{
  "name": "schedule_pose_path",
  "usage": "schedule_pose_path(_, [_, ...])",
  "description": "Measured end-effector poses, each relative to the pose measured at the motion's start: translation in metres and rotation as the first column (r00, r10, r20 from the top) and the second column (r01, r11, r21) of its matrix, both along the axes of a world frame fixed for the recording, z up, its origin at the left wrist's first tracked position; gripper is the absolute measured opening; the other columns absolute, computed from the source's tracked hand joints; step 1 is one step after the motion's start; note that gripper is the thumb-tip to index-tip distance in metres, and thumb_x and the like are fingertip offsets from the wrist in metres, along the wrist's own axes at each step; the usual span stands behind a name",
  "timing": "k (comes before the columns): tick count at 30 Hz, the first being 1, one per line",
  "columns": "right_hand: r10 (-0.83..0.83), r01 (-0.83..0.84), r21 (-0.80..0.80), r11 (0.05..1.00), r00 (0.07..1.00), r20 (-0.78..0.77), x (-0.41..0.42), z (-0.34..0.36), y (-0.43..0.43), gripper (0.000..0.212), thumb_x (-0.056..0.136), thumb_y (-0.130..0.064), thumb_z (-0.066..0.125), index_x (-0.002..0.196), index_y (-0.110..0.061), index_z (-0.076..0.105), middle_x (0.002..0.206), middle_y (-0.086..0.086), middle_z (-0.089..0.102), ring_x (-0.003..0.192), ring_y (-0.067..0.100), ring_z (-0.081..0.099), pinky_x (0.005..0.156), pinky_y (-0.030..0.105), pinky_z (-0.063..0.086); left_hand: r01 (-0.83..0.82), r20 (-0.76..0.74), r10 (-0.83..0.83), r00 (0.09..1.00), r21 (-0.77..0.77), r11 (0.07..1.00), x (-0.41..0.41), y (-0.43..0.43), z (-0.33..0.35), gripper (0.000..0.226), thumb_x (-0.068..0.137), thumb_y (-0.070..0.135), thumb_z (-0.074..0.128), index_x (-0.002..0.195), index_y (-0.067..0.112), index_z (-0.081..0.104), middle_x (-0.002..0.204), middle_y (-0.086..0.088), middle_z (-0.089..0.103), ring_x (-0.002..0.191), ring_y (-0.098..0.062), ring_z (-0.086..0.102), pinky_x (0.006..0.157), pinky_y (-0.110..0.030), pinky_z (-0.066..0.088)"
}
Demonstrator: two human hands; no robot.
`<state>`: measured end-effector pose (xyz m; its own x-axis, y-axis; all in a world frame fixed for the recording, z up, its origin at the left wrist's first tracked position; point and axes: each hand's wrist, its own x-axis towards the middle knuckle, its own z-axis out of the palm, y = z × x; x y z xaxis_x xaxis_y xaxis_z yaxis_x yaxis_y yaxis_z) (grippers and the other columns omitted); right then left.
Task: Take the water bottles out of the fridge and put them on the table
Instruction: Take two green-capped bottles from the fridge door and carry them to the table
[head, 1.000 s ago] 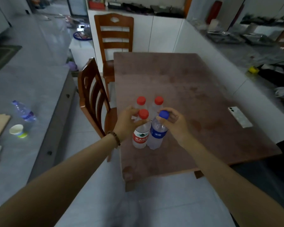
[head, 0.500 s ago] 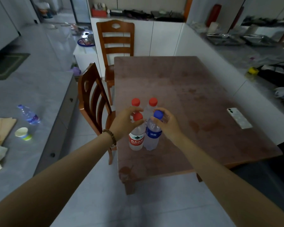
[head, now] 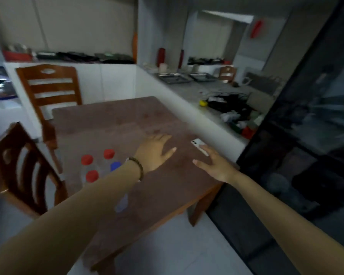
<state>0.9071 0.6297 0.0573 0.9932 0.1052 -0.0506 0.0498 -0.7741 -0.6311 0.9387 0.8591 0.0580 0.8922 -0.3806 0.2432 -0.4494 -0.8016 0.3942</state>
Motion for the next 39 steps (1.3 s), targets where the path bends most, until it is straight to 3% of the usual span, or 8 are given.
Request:
schedule_pose_path(4, [-0.218,0.225,-0.130,0.966,0.974,0.065,-0.063,0.045,-0.071,0.072,0.088,-0.050,0.052,0.147,-0.026,0.020,0.159,-0.001,0.012,0.145,0.019,0.014,0.116,0.033,0.018,0.217,0.062,-0.218,0.974,0.020,0.976,0.000,-0.077,0.031,0.055,0.093,0.049,0.037,0.141,0.021,0.034,0.147,-0.002,0.038,0.133,-0.024,0.035,0.108,-0.037,0.029])
schedule_pose_path(9, [-0.523,0.551,-0.223,0.804,0.834,0.175,-0.184,0.101,-0.102,0.074,0.089,-0.052,0.050,0.149,-0.024,0.017,0.159,-0.002,0.010,0.146,0.018,0.010,0.118,0.035,0.016,0.487,0.137,-0.490,0.861,0.058,0.871,-0.035,-0.149,0.073,0.058,0.094,0.049,0.035,0.142,0.018,0.033,0.148,-0.004,0.036,0.134,-0.024,0.034,0.107,-0.035,0.030])
schedule_pose_path(15, [-0.789,0.831,-0.206,0.516,0.555,0.264,-0.348,0.152,-0.049,0.074,0.088,-0.051,0.053,0.148,-0.024,0.020,0.158,-0.003,0.014,0.145,0.018,0.016,0.117,0.035,0.022,0.772,0.212,-0.761,0.614,0.041,0.634,-0.144,-0.182,0.121,0.061,0.092,0.055,0.031,0.141,0.019,0.035,0.147,-0.001,0.038,0.133,-0.022,0.036,0.103,-0.037,0.037])
schedule_pose_path(18, [-0.843,0.911,-0.209,0.356,0.409,0.350,-0.430,0.176,-0.013,0.074,0.085,-0.049,0.057,0.146,-0.022,0.026,0.156,0.000,0.021,0.143,0.018,0.023,0.116,0.034,0.023,0.887,0.250,-0.856,0.453,-0.032,0.460,-0.219,-0.192,0.144,0.060,0.092,0.055,0.033,0.139,0.019,0.037,0.144,-0.001,0.041,0.132,-0.021,0.036,0.104,-0.037,0.036])
schedule_pose_path(24, [-0.894,0.982,-0.185,0.041,0.119,0.431,-0.601,0.204,0.052,0.068,0.088,-0.040,0.059,0.145,-0.021,0.027,0.155,0.003,0.025,0.141,0.021,0.028,0.115,0.033,0.023,0.996,0.409,-0.909,0.079,-0.064,0.057,-0.390,-0.195,0.181,0.052,0.092,0.049,0.038,0.134,0.019,0.044,0.133,-0.001,0.052,0.123,-0.021,0.045,0.100,-0.037,0.039])
schedule_pose_path(27, [-0.915,0.977,-0.190,-0.094,-0.010,0.404,-0.671,0.206,0.074,0.068,0.088,-0.044,0.056,0.145,-0.024,0.026,0.155,0.001,0.025,0.138,0.022,0.032,0.113,0.038,0.029,0.998,0.394,-0.917,-0.067,0.008,-0.070,-0.461,-0.199,0.190,0.055,0.092,0.054,0.034,0.136,0.021,0.041,0.136,0.000,0.049,0.125,-0.021,0.043,0.101,-0.037,0.038])
schedule_pose_path(32, [-0.934,0.911,-0.301,-0.283,-0.190,0.302,-0.779,0.191,0.090,0.068,0.087,-0.045,0.057,0.145,-0.022,0.028,0.157,0.006,0.017,0.141,0.028,0.028,0.115,0.041,0.024,0.978,0.251,-0.951,-0.182,0.150,-0.147,-0.578,-0.215,0.187,0.054,0.092,0.053,0.037,0.135,0.021,0.041,0.137,-0.003,0.048,0.126,-0.024,0.042,0.099,-0.036,0.034])
schedule_pose_path(39, [-0.931,0.871,-0.358,-0.335,-0.247,0.270,-0.907,0.178,0.074,0.069,0.088,-0.046,0.055,0.146,-0.024,0.024,0.159,0.003,0.010,0.144,0.027,0.018,0.117,0.042,0.020,0.960,0.196,-0.953,-0.232,0.201,-0.193,-0.716,-0.240,0.168,0.058,0.092,0.052,0.039,0.141,0.021,0.034,0.147,-0.003,0.039,0.132,-0.024,0.037,0.104,-0.035,0.030])
